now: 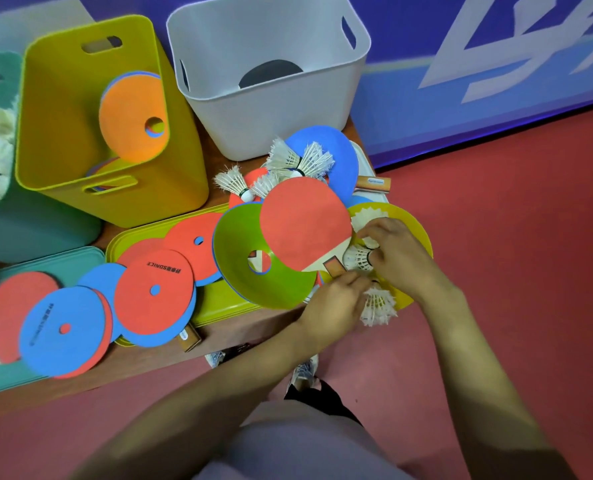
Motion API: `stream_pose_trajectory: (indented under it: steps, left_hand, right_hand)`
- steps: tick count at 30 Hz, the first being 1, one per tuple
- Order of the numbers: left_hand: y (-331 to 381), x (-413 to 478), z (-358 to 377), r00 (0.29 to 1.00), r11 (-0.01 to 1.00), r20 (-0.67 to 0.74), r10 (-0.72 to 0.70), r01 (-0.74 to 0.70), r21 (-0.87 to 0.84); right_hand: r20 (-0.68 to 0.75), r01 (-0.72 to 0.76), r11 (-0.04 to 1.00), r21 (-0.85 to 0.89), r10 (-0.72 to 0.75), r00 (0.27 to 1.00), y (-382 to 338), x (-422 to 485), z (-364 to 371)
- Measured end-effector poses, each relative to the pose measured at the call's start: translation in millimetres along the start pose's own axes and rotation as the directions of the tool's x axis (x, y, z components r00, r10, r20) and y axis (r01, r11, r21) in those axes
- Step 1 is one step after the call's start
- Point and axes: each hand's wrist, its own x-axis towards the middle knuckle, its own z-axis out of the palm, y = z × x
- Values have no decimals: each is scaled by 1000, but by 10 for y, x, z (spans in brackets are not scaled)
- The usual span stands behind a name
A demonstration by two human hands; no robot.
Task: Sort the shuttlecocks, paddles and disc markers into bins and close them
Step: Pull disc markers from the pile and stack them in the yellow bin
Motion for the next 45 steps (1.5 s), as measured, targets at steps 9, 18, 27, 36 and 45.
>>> stream_pose_trajectory:
  steps: [9,18,27,36,45]
  left_hand:
    - [-214,-45,-303,947,947,-182,-266,221,-235]
    - [-533,-159,-913,840,907,-400,-367,227,-355]
    - [-951,-606,-1916,565,876,-672,-480,262,-405]
    - [-1856,-1310,-2863,354,855,-798,-488,376,-356]
    - [-2994,-1867,-3957,372,783,-750,-547,544,-302]
  right_hand:
    - [-107,14,993,-117,-27,994,-50,75,7]
    - [-303,279,947,-159,-316,899,-654,199,-169]
    - [-407,555,831,-32,-518,752,-1736,676,-94]
    - [-448,719,695,11,-639,625,-3185,1369,345]
    - [-399,685,728,-11,-631,665,-4548,2225,968]
